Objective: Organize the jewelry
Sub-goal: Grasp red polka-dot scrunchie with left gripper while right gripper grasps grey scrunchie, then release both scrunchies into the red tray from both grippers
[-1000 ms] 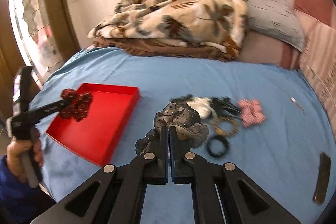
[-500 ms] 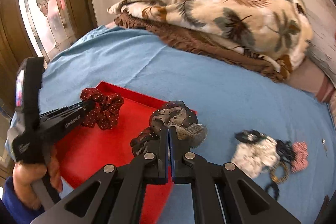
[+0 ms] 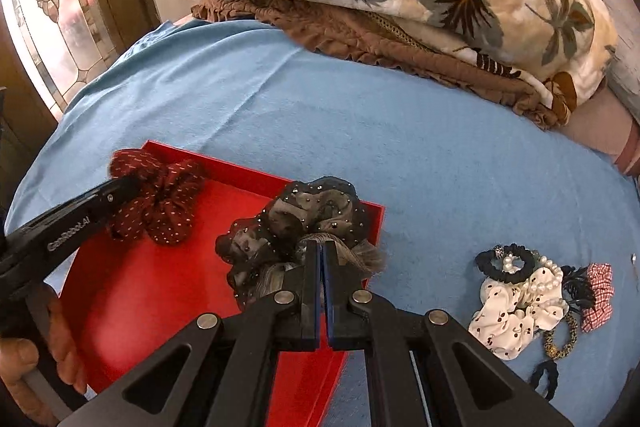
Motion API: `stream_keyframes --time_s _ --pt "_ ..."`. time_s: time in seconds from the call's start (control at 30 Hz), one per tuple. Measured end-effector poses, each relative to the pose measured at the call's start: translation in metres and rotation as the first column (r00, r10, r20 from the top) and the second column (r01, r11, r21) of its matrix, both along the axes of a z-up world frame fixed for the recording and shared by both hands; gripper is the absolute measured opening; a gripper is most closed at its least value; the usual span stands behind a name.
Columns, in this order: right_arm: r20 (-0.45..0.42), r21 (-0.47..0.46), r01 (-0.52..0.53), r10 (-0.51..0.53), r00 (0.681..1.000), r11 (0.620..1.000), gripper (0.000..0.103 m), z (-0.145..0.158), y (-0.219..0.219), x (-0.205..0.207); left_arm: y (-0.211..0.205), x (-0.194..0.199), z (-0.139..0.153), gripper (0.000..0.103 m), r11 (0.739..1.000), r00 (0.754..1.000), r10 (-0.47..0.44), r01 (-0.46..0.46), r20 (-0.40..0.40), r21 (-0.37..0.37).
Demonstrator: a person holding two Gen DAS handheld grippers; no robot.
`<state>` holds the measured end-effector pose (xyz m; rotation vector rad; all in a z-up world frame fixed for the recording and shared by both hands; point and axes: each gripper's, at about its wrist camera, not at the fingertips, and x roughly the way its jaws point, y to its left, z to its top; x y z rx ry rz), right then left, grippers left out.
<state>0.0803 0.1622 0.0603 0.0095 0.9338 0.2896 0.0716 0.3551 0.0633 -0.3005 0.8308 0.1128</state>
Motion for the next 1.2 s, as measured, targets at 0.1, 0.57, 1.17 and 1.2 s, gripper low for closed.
stream_keyframes --time_s 0.1,0.57,1.17,1.2 --pt "-0.003 0.009 -0.011 0.011 1.000 1.000 0.019 0.002 0.000 -0.004 0.001 -0.008 0.011 0.058 1.000 0.999 -0.002 0.002 0.054 -0.004" --pt "0.061 0.079 0.007 -0.012 0.998 0.997 0.056 0.025 -0.046 -0.052 -0.011 -0.048 0.022 0.064 0.999 0.995 -0.008 0.004 0.099 0.045" --pt "0.012 0.101 0.432 -0.435 0.900 0.896 0.059 -0.025 -0.327 -0.134 -0.145 -0.115 0.045 0.064 0.962 0.959 -0.272 0.271 0.081 0.032" --pt "0.008 0.112 0.443 -0.446 0.895 0.890 0.059 -0.029 -0.334 -0.132 -0.157 -0.113 0.046 0.064 0.957 0.954 -0.291 0.289 0.074 0.033"
